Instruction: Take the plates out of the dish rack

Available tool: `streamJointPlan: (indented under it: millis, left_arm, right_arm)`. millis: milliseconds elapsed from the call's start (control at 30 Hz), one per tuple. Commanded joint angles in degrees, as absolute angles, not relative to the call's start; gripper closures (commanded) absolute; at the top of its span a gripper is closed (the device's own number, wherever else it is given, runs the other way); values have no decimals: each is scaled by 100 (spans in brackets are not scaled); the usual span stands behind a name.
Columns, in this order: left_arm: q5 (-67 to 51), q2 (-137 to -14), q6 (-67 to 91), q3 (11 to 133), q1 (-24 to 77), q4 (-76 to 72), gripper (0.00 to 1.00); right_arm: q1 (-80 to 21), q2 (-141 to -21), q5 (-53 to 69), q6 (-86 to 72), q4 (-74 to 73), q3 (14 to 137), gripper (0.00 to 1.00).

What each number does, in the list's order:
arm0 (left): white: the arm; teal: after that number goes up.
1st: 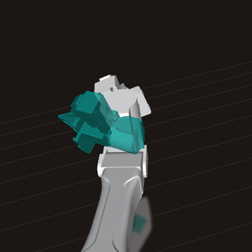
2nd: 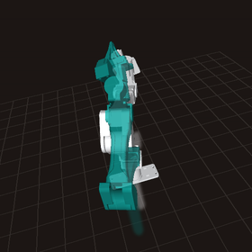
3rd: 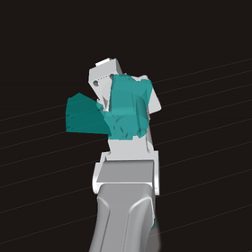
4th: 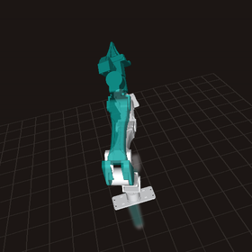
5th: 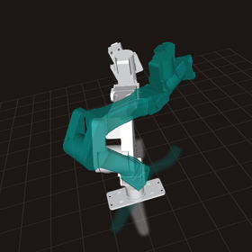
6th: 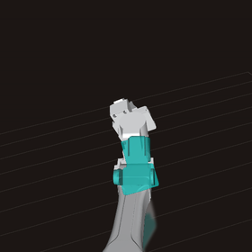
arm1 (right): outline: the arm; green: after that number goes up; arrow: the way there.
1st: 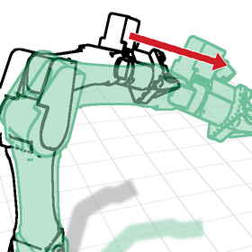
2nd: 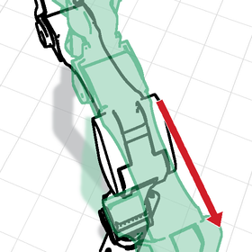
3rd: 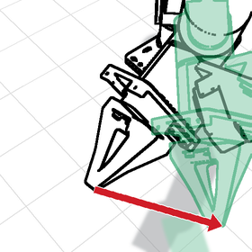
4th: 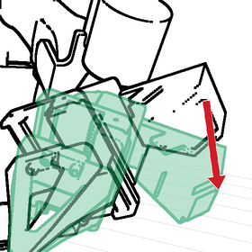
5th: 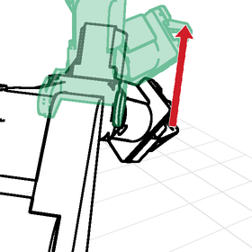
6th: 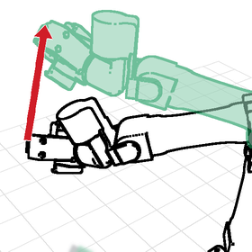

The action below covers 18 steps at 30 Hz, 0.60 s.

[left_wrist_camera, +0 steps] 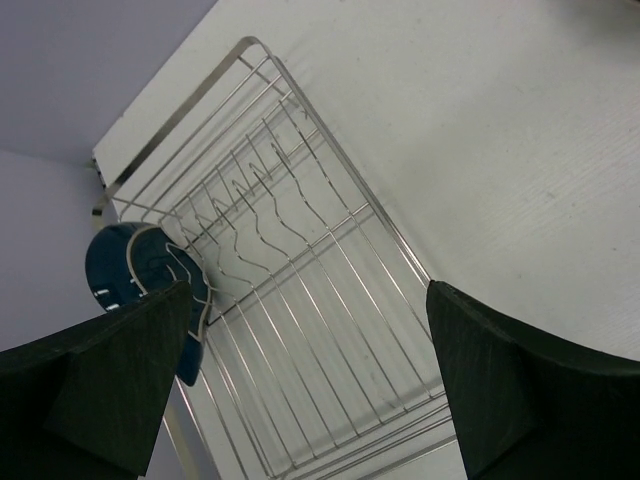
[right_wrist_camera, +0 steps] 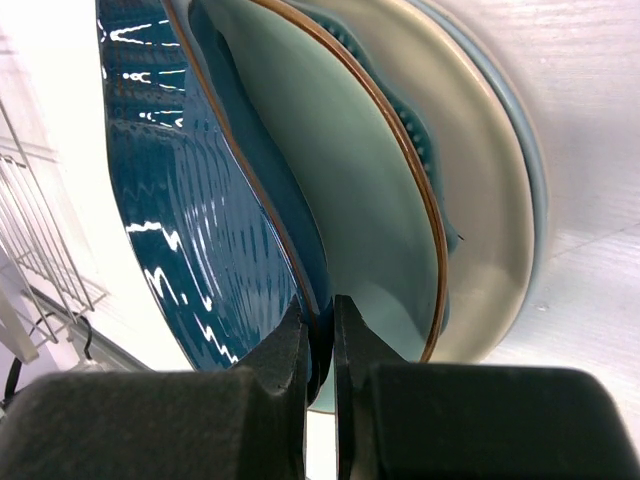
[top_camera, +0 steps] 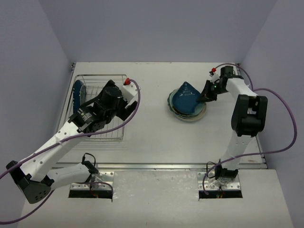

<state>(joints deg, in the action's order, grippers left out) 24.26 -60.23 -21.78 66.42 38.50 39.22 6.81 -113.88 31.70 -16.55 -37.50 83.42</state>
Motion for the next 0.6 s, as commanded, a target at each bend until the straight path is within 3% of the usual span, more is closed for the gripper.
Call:
streamJointPlan:
  millis: [0,67,133,200,300,367,500,567]
  left_arm:
    - [1830,-6208,-1497,6943,3120,3955,0]
    - [1548,-6294,-1340,7025,2759,4035,0]
    - [1015,-6390,-1187,7107,2238,4142,0]
    - [699,-6522,-1147,7181,1756,4208,0]
    - [226,-6770,-1114,7417,1025,4325,0]
    - [-198,-6979,-1099,7747,429,4463,2]
    - [-960,-7663,-1211,8415,-544,4777,12]
    - [-1485,-7973,-1361,8996,-1061,5026,20]
  right_arm:
    - [625,-11267,3692,-1689,-3542,8646,87]
    - [626,-11269,3677,-1663,-3603,8664,73]
    - [628,-11230,3573,-1656,-3641,8681,49]
    - [624,-11173,3456,-1639,-3709,8709,34]
    - [623,-11054,3265,-1604,-3820,8844,23]
    - [615,-10913,3154,-1567,-3878,8973,21]
    - [615,-10722,3133,-1493,-4050,9471,15]
    - [594,-10669,3117,-1465,-4179,9702,4]
